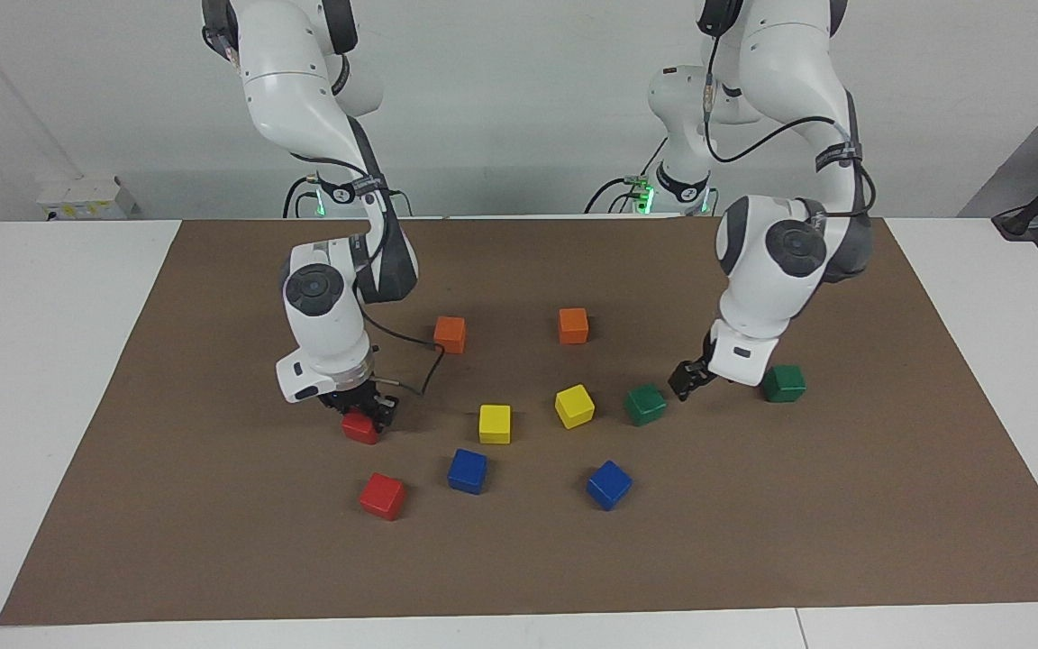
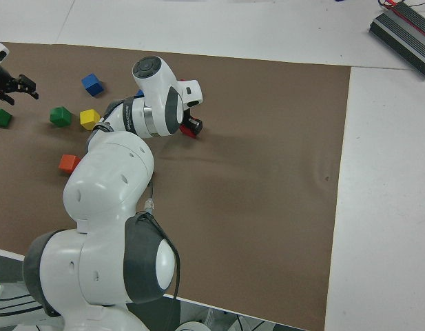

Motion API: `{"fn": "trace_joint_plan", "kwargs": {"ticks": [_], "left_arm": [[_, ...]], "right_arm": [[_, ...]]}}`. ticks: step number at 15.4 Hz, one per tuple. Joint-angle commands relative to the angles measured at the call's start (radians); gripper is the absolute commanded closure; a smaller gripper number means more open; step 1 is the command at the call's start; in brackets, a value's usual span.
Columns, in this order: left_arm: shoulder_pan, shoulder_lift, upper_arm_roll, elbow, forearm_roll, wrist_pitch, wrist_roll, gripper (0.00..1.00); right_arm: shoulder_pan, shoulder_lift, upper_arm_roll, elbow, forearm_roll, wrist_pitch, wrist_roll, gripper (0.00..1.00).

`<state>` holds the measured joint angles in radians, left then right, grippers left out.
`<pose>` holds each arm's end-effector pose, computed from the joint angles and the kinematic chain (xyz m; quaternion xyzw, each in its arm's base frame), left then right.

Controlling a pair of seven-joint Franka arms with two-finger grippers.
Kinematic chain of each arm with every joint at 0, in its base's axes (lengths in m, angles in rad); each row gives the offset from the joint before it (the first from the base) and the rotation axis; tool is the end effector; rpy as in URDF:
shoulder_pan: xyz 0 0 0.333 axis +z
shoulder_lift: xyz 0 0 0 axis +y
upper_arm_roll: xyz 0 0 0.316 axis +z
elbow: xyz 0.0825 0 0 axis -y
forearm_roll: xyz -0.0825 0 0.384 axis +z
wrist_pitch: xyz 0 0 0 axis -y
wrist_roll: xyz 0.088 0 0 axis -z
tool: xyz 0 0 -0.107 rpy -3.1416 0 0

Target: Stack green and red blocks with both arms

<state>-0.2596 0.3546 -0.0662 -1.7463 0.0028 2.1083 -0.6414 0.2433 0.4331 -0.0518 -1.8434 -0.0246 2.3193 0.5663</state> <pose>0.6159 -0.2042 0.3718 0.9873 0.1585 -0.0012 0.0110 0.6337 0.1247 0.2962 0.9840 -0.1756 0.0275 0.0106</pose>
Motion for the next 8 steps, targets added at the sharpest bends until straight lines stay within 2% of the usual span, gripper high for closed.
{"fn": "trace_joint_plan", "kwargs": {"ticks": [1, 4, 8], "left_arm": [[-0.059, 0.067, 0.019, 0.030, -0.004, 0.058, -0.080, 0.00], [-0.069, 0.075, 0.019, 0.013, 0.002, 0.088, -0.081, 0.00], [-0.082, 0.075, 0.019, -0.068, 0.002, 0.198, -0.083, 0.00]], "right_arm": [[0.001, -0.013, 0.000, -0.020, -0.011, 0.028, -0.026, 1.00], [-0.013, -0.031, -0.002, -0.005, -0.011, -0.003, -0.061, 1.00], [-0.087, -0.125, -0.002, -0.017, -0.011, -0.107, -0.250, 1.00]]}}
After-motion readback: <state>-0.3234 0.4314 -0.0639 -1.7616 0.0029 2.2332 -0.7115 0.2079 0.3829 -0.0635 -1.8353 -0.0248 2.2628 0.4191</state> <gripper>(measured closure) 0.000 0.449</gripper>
